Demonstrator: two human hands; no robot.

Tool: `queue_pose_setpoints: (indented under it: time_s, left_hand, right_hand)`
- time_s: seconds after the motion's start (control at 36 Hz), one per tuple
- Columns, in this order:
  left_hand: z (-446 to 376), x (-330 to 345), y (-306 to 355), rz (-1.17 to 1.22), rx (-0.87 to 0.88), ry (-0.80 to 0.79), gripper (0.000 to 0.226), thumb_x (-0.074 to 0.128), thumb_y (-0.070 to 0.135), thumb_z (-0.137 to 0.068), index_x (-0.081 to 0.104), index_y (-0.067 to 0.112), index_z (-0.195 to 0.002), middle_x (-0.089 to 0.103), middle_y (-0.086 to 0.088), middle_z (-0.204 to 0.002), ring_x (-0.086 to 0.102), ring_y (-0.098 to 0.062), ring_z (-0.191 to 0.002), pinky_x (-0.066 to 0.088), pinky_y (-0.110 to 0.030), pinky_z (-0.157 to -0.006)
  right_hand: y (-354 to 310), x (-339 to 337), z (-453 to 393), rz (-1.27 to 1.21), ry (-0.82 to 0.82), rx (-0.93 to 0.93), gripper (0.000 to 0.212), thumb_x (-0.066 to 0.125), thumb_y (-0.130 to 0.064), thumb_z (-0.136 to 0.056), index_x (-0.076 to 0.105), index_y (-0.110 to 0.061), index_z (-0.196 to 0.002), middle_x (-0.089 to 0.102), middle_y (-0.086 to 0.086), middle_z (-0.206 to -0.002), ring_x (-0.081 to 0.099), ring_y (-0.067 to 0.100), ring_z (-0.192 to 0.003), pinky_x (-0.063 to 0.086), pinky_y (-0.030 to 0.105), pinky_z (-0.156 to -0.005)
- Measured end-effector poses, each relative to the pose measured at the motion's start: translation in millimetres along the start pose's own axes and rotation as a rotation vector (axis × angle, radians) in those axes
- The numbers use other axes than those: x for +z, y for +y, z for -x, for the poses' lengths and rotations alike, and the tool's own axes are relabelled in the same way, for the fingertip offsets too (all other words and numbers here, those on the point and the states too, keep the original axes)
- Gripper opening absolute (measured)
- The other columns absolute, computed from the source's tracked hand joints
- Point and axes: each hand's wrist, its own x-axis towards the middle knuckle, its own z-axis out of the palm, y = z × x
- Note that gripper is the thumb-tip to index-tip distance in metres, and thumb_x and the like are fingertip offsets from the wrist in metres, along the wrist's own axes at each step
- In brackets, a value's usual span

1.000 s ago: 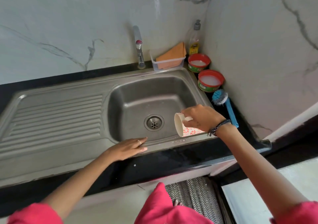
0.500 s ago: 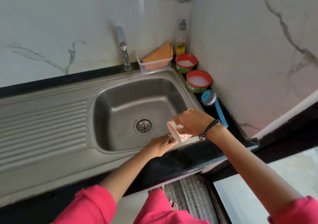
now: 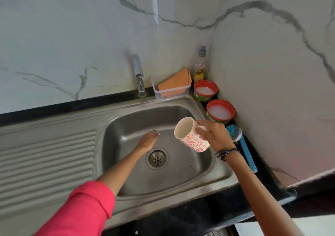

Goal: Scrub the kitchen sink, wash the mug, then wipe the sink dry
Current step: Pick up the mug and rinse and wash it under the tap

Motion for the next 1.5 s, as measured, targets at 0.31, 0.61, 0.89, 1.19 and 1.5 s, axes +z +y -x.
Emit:
queue_pose_setpoints:
  time_s: [0.31, 0.61, 0.89, 1.19, 1.5]
  left_hand:
    - [-96, -107, 90, -0.093, -0.016, 0.455, 0.056, 0.054, 0.042, -0.091, 0.049, -0.004, -0.121, 0.059, -0.019, -0.116, 0.057, -0.033, -0.103, 0.040, -0.033, -0.076]
    - [-141, -124, 85, 0.315, -0.155, 0.481, 0.029, 0.062, 0.006, -0.084, 0.058, -0.008, -0.108, 0.067, -0.020, -0.102, 0.066, -0.031, -0.090, 0.055, -0.040, -0.082]
    - [-144, -132, 45, 1.021, -0.233, 0.104, 0.010, 0.052, 0.001, -0.091, 0.056, 0.000, -0.082, 0.067, -0.010, -0.053, 0.067, -0.016, -0.047, 0.056, -0.021, -0.052]
    - [-153, -130, 42, 1.045, -0.183, 0.110, 0.019, 0.055, -0.004, -0.088, 0.058, -0.008, -0.107, 0.062, -0.013, -0.094, 0.063, -0.021, -0.080, 0.048, -0.032, -0.092]
    - [-154, -126, 44, 1.040, -0.225, 0.176, 0.029, 0.055, -0.001, -0.090, 0.055, -0.008, -0.117, 0.063, -0.013, -0.088, 0.062, -0.019, -0.072, 0.057, -0.029, -0.078]
  right_hand:
    - [-48, 56, -81, -0.243, 0.082, 0.013, 0.076, 0.031, -0.065, -0.066, 0.065, -0.019, -0.116, 0.070, 0.008, -0.103, 0.067, 0.031, -0.092, 0.053, 0.047, -0.077]
    - [-74, 98, -111, -0.092, 0.029, 0.055, 0.037, 0.045, -0.033, -0.094, 0.056, -0.017, -0.126, 0.063, 0.005, -0.119, 0.058, 0.026, -0.108, 0.044, 0.032, -0.083]
    - [-71, 136, -129, -0.939, 0.022, 0.267, 0.037, 0.058, -0.010, -0.090, 0.057, -0.011, -0.127, 0.063, 0.007, -0.095, 0.062, 0.014, -0.084, 0.059, 0.027, -0.070]
    - [-60, 162, -137, -1.244, -0.005, 0.487, 0.050, 0.057, -0.003, -0.088, 0.049, -0.015, -0.135, 0.066, 0.007, -0.095, 0.066, 0.002, -0.071, 0.052, 0.043, -0.084]
    - [-61, 171, -140, -1.266, 0.019, 0.414, 0.027, 0.067, -0.014, -0.075, 0.075, -0.030, -0.095, 0.068, 0.006, -0.097, 0.066, 0.004, -0.078, 0.054, 0.023, -0.066]
